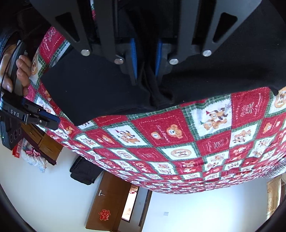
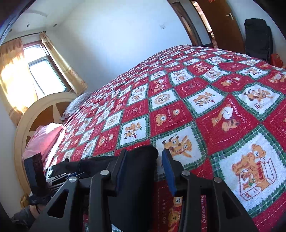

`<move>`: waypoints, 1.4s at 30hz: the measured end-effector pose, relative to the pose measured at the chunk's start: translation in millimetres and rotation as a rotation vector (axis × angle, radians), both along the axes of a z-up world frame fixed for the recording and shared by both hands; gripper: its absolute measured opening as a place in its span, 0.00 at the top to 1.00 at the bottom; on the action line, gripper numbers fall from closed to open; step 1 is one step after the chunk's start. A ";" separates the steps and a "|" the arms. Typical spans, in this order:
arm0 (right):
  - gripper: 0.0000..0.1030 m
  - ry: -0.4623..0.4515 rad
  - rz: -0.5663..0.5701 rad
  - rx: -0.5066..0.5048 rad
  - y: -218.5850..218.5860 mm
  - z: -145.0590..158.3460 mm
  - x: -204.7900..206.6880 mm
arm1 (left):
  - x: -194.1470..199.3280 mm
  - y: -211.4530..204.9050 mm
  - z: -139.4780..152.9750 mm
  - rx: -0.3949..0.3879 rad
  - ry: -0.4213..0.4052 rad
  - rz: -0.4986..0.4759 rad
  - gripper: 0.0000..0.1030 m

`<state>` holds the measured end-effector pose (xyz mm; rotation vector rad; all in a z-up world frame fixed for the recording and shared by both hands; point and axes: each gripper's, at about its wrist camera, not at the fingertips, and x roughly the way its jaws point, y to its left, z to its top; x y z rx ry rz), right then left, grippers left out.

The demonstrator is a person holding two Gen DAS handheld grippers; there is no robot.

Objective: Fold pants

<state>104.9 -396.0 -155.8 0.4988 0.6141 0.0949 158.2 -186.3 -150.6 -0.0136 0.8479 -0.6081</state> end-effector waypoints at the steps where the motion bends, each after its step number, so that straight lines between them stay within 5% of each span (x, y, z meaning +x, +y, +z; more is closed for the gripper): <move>1: 0.58 -0.004 -0.006 -0.002 -0.9 0.4 -0.9 | -0.1 2.9 2.3 -0.018 0.003 0.006 0.86; 8: 0.58 -0.063 0.016 -0.076 16.7 10.9 -7.9 | -7.2 38.8 24.4 -0.108 -0.018 0.061 0.87; 14: 0.58 -0.120 0.178 -0.133 52.4 18.1 -13.2 | 6.4 53.9 2.9 -0.106 0.073 0.124 0.87; 18: 0.58 0.034 0.332 -0.176 83.0 -8.5 2.0 | 8.8 52.5 -7.2 -0.099 0.071 0.131 0.83; 20: 0.57 0.147 0.350 -0.191 87.7 -33.6 11.7 | 8.0 55.7 -9.3 -0.103 0.066 0.133 0.78; 22: 0.58 0.119 0.351 -0.199 87.0 -30.3 8.7 | 6.3 58.2 -9.3 -0.107 0.056 0.130 0.76; 28: 0.57 0.050 0.384 -0.257 105.4 -14.7 -5.6 | -11.0 67.4 2.0 -0.034 -0.081 0.173 0.25; 34: 0.57 0.110 0.472 -0.404 144.6 -34.0 -8.6 | 4.5 63.7 -9.1 0.079 -0.088 0.192 0.24; 42: 0.57 0.050 0.405 -0.334 148.7 -16.5 1.2 | 7.1 64.7 -13.8 0.073 -0.088 0.188 0.18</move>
